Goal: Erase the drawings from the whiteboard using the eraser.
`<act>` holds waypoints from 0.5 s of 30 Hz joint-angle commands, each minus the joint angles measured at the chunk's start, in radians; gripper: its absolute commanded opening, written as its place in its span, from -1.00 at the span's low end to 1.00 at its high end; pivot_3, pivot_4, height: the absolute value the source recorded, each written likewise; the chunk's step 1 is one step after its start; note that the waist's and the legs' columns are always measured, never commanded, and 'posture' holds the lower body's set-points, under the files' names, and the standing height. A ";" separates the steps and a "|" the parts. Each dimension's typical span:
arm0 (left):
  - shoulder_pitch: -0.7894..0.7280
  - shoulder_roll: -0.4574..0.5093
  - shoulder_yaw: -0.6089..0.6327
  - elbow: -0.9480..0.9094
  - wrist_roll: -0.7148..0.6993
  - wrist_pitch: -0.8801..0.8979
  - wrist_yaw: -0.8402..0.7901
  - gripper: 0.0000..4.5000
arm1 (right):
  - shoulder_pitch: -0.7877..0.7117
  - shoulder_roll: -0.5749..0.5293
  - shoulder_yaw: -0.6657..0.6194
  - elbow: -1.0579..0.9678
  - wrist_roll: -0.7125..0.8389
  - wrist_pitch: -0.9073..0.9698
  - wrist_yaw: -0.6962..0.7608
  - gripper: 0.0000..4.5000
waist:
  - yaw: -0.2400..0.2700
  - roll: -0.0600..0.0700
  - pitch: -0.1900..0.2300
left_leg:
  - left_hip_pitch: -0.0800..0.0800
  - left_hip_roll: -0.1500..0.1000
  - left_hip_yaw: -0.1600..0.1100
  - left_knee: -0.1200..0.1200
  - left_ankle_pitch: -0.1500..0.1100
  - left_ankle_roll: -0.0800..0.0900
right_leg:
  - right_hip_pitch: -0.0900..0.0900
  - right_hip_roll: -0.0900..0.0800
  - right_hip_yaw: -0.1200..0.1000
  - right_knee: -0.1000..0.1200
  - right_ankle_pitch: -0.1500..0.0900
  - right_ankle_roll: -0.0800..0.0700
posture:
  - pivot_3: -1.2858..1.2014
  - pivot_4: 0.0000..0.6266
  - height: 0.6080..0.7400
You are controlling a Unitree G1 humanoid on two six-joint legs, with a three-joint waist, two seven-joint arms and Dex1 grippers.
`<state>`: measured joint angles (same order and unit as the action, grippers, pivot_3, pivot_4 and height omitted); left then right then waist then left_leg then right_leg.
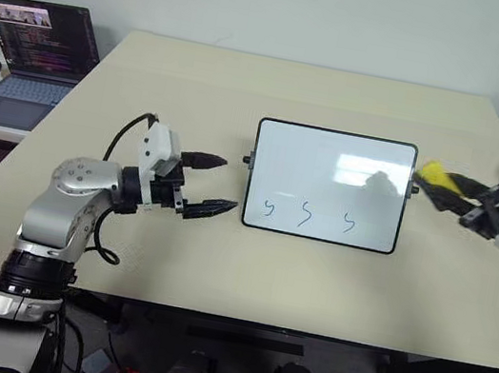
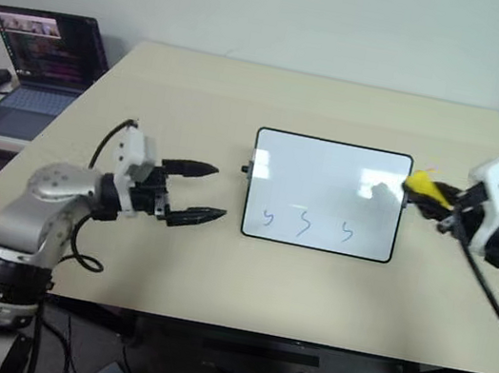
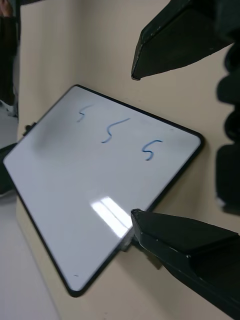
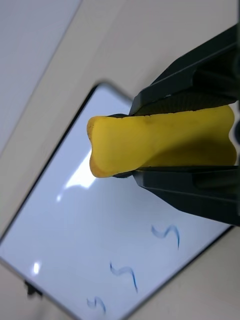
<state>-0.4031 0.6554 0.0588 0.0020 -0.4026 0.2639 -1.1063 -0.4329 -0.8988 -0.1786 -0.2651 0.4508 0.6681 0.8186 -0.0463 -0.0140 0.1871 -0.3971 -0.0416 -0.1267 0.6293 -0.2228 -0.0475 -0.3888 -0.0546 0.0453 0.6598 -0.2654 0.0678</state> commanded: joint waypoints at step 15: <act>0.092 0.014 -0.012 -0.064 0.066 -0.134 0.026 1.00 | -0.261 0.369 0.587 0.176 -0.478 -0.441 -0.026 -0.56 | 0.008 0.000 0.000 | -0.001 -0.001 -0.004 -0.001 0.000 -0.001 | -0.001 0.000 -0.003 0.000 0.000 -0.001 | 0.03 -0.52 1.00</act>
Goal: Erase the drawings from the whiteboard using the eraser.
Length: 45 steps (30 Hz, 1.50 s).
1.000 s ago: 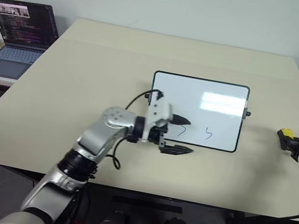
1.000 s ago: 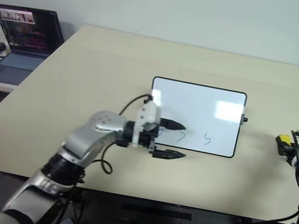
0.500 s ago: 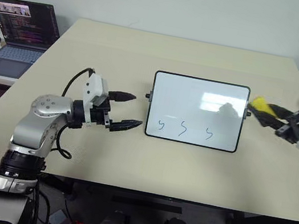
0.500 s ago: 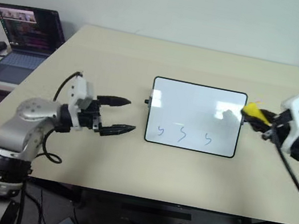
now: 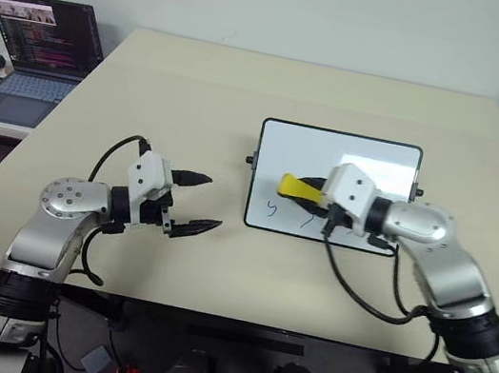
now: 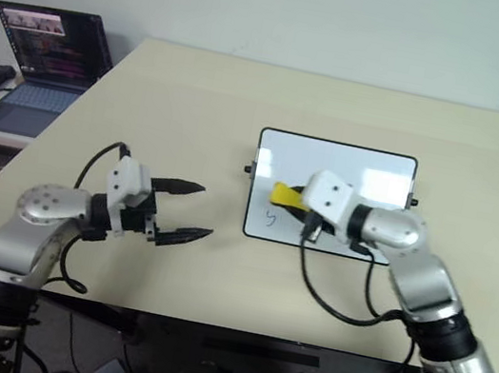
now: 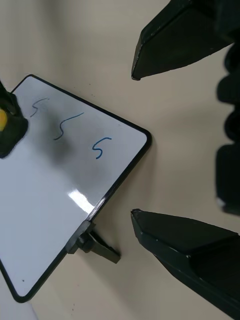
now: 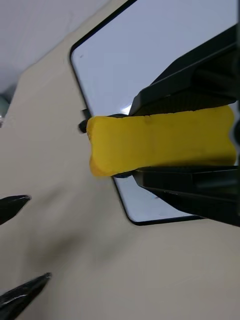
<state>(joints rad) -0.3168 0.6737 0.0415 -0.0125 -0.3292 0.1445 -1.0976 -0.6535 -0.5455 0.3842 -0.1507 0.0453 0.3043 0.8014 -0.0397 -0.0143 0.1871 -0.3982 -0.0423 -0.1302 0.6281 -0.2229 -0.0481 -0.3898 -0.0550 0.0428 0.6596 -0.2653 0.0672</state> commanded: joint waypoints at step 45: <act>0.069 -0.008 0.007 -0.072 0.017 -0.007 0.071 1.00 | -0.248 0.236 0.073 0.803 -0.381 -0.488 -0.100 -0.56 | -0.013 0.000 0.000 | 0.008 0.000 0.001 0.000 0.001 -0.001 | 0.004 0.002 0.000 0.004 0.000 -0.004 | 0.03 -0.52 1.00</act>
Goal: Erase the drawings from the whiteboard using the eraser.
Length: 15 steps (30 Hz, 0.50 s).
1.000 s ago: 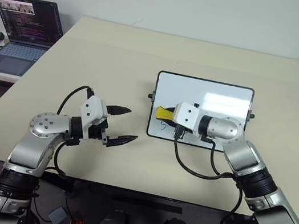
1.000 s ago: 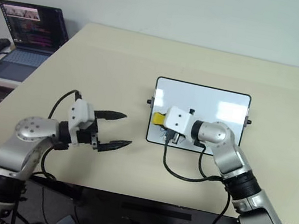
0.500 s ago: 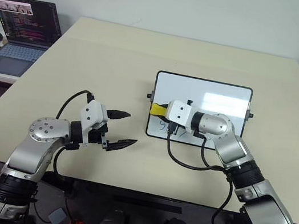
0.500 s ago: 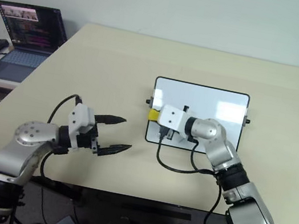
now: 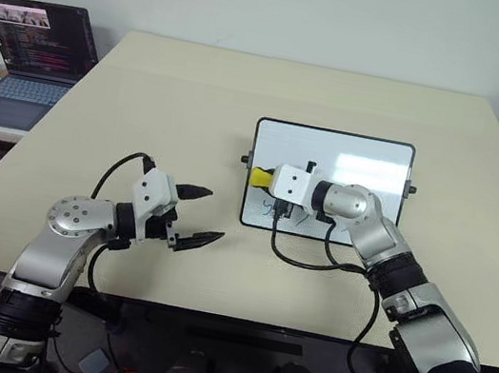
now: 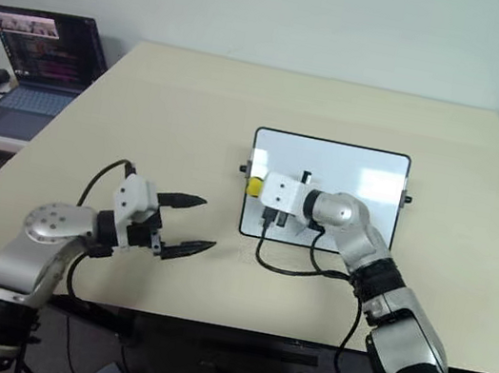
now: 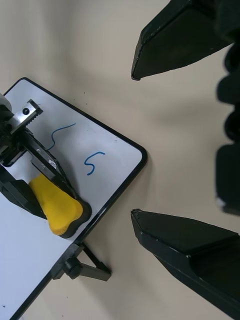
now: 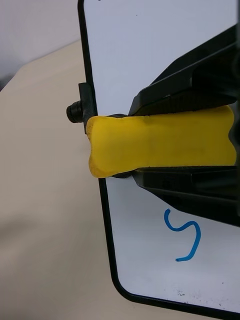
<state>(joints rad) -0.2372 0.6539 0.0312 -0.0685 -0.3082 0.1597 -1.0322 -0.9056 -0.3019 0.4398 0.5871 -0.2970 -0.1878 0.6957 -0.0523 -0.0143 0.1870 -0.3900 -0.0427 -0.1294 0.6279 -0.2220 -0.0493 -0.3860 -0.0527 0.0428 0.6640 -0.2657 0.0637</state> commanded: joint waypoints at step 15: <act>-0.036 0.014 0.014 -0.001 0.000 -0.024 0.002 1.00 | 0.168 -0.055 0.088 -0.039 -0.045 0.120 0.214 -0.56 | 0.001 -0.002 -0.002 | 0.018 0.002 -0.002 0.000 0.000 0.000 | 0.015 0.000 0.000 0.000 -0.004 0.003 | 0.03 -0.52 1.00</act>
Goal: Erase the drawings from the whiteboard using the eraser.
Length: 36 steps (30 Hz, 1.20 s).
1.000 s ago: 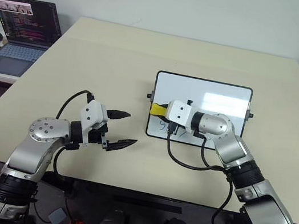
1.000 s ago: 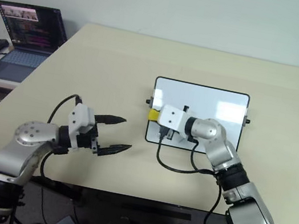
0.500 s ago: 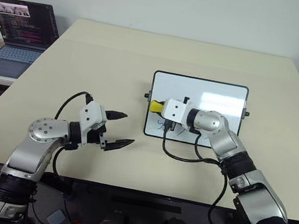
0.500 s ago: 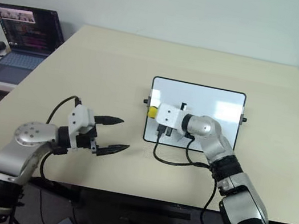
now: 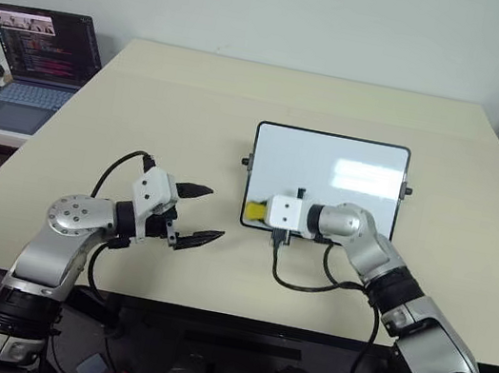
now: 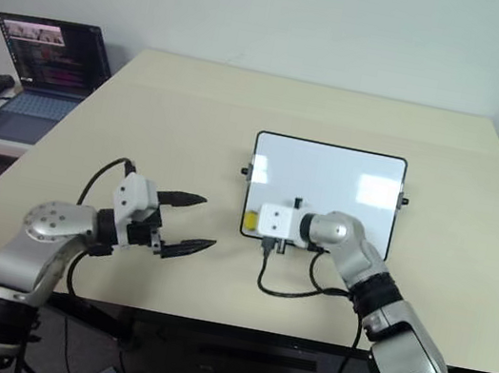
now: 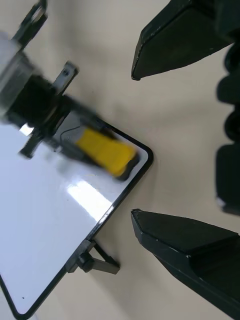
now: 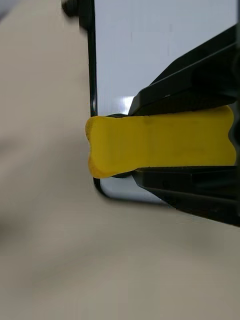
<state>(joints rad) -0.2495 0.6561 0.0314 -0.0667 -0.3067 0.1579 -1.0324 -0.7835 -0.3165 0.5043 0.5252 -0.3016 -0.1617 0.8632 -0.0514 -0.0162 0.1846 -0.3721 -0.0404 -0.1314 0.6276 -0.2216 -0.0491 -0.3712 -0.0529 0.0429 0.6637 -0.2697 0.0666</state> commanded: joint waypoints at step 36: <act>-0.158 0.015 0.002 0.036 -0.040 0.009 -0.045 1.00 | 0.430 -0.796 -0.605 -0.800 0.443 0.577 0.343 -0.56 | 0.018 0.001 0.003 | -0.028 0.000 0.002 -0.003 -0.004 -0.001 | -0.019 -0.002 -0.002 -0.013 0.002 -0.001 | 0.03 -0.52 1.00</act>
<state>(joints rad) -0.3939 0.6648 0.0280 -0.0198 -0.3326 0.1687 -1.0722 -0.3447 -1.0940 -0.0606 -0.2506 0.1352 0.4338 1.2166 -0.0335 -0.0154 0.1871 -0.4001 -0.0407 -0.1287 0.6249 -0.2255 -0.0504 -0.3894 -0.0550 0.0412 0.6507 -0.2682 0.0657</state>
